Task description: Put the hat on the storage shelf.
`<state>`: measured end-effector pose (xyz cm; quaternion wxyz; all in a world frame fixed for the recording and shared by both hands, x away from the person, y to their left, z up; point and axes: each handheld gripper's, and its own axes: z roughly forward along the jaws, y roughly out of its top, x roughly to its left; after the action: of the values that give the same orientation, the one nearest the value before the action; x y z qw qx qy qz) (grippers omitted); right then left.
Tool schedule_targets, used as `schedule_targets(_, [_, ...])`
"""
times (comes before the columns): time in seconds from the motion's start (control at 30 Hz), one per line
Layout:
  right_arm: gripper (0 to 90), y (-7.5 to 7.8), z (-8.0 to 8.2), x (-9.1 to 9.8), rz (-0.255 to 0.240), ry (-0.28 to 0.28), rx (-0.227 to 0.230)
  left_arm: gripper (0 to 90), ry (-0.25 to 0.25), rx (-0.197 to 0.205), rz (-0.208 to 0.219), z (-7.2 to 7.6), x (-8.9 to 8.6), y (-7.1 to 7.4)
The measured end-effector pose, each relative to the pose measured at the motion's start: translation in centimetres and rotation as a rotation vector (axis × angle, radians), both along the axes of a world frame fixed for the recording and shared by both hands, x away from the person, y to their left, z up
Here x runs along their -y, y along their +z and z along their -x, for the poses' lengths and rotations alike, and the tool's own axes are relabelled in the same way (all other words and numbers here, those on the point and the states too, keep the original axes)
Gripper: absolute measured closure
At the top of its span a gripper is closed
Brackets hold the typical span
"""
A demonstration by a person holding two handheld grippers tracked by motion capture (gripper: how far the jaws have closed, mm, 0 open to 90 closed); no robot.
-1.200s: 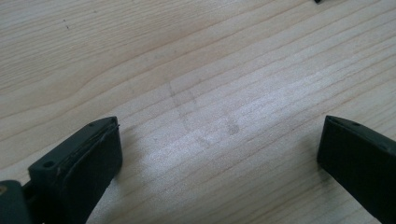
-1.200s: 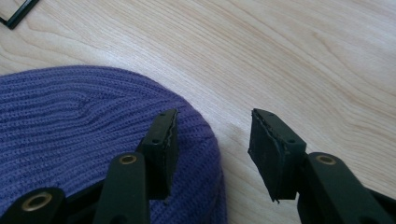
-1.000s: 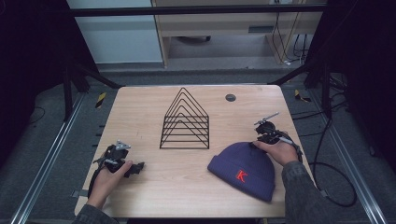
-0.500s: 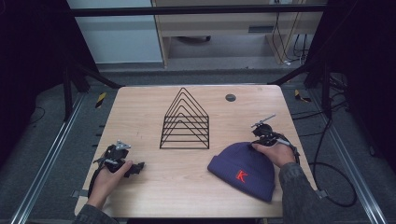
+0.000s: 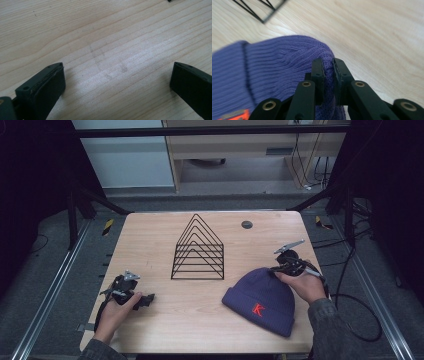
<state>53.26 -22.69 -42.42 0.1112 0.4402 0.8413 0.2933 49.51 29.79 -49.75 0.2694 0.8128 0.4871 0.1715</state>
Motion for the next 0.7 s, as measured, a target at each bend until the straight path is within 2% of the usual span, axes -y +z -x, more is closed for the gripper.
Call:
schedule_targets(0.27, [80.5, 3.8, 2.2, -0.8, -0.047, 0.071, 0.096, 0.0, -0.018, -0.004, -0.003, 0.0, 0.0, 0.1])
schedule_targets(0.37, [80.5, 5.1, 2.9, -1.2, -0.059, 0.101, 0.126, 3.1, -0.014, -0.003, 0.019, 0.0, -0.1, 0.3])
schedule_targets(0.6, [80.7, 8.3, 4.3, -2.3, -0.070, 0.165, 0.188, 3.1, -0.011, 0.024, 0.052, 0.1, -0.4, 0.8])
schedule_targets(0.7, [80.7, 9.5, 4.5, -2.6, -0.063, 0.179, 0.207, 3.3, -0.006, 0.053, 0.073, 0.4, -0.4, 1.3])
